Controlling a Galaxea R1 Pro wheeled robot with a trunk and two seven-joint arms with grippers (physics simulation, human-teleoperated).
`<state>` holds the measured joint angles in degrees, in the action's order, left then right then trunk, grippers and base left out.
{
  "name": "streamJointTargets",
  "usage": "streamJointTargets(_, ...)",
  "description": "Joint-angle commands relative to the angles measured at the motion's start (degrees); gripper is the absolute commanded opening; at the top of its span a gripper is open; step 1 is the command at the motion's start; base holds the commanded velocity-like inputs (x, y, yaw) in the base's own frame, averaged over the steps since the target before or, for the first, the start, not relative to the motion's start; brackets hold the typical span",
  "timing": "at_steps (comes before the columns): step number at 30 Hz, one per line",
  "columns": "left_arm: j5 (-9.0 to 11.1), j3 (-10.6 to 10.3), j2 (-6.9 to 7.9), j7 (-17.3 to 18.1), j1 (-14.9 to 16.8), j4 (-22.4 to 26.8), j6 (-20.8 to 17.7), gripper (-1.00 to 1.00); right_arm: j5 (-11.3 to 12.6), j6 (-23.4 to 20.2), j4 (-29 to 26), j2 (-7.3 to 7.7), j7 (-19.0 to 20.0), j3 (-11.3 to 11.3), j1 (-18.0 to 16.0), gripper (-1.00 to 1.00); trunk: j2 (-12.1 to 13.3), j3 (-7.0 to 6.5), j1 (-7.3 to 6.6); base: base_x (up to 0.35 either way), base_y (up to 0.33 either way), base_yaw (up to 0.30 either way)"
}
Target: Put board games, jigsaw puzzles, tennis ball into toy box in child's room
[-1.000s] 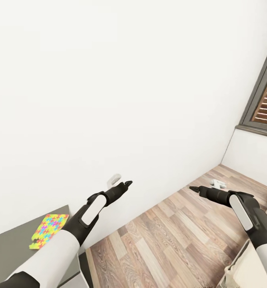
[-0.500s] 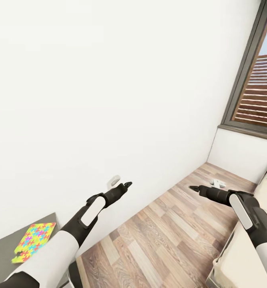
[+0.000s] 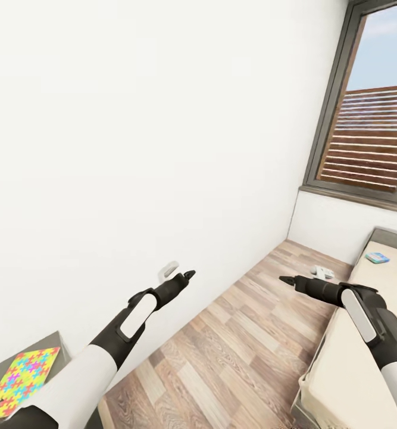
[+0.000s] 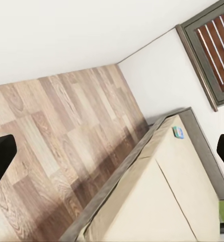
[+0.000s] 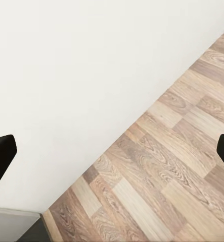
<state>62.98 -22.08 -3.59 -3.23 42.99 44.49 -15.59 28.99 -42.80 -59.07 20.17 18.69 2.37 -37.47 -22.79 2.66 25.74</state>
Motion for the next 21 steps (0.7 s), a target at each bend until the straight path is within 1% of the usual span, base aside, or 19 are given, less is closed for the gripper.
streamJointTargets(1, 0.6, -0.1, 0.02, -0.3, 0.0, 0.1, -0.1, 1.00, -0.1, -0.3, 0.0, -0.01, 0.3, 0.1, -0.1, 1.00, -0.1, 0.07, 0.04, 0.000, 0.000, -0.221)
streamJointTargets(6, 0.6, 0.0, 0.11, -0.3, -0.3, 0.1, 0.1, 1.00, -0.3, -0.2, 0.5, -0.38, 0.5, 0.0, -0.2, 1.00, -0.1, -0.28, 0.04, 0.000, 0.000, -0.221)
streamJointTargets(9, 0.6, 0.0, 0.42, -0.2, -0.8, 0.0, 0.3, 1.00, -1.3, 0.2, 2.5, -2.05, -0.1, -0.7, -1.1, 1.00, -0.1, -0.48, 0.04, 0.000, 0.000, -0.221)
streamJointTargets(10, 0.6, 0.0, 0.42, -0.2, -0.8, 0.0, 0.3, 1.00, -1.3, 0.2, 2.5, -2.05, -0.1, -0.7, -1.1, 1.00, -0.1, -0.55, 0.04, 0.000, 0.000, -0.221)
streamJointTargets(12, 0.6, 0.0, 0.80, 0.2, -1.1, 0.0, 0.3, 1.00, -2.2, 0.5, 3.8, -3.44, -0.5, -1.1, -2.1, 1.00, -0.1, -0.68, 0.04, 0.000, 0.000, -0.221)
streamJointTargets(13, 0.6, 0.0, 0.80, 0.2, -1.1, 0.0, 0.3, 1.00, -2.2, 0.5, 3.8, -3.44, -0.5, -1.1, -2.1, 1.00, -0.1, -0.75, 0.04, 0.000, 0.000, -0.221)
streamJointTargets(15, 0.7, 0.0, 1.30, 1.0, -1.4, -0.1, 0.3, 1.00, -3.0, 0.8, 4.8, -4.43, -0.8, -1.4, -2.8, 1.00, -0.1, -0.89, 0.04, 0.000, 0.000, -0.221)
streamJointTargets(17, 0.7, 0.0, 1.68, 1.9, -1.5, -0.1, 0.4, 1.00, -3.7, 1.3, 5.5, -5.05, -1.0, -1.6, -3.3, 1.00, -0.1, -1.02, 0.04, 0.000, 0.000, -0.221)
streamJointTargets(21, 0.7, 0.1, 2.08, 2.9, -1.7, -0.1, 0.3, 1.00, -4.3, 1.9, 5.8, -5.58, -1.0, -1.8, -3.7, 1.00, -0.1, -1.30, 0.04, 0.000, 0.000, -0.221)
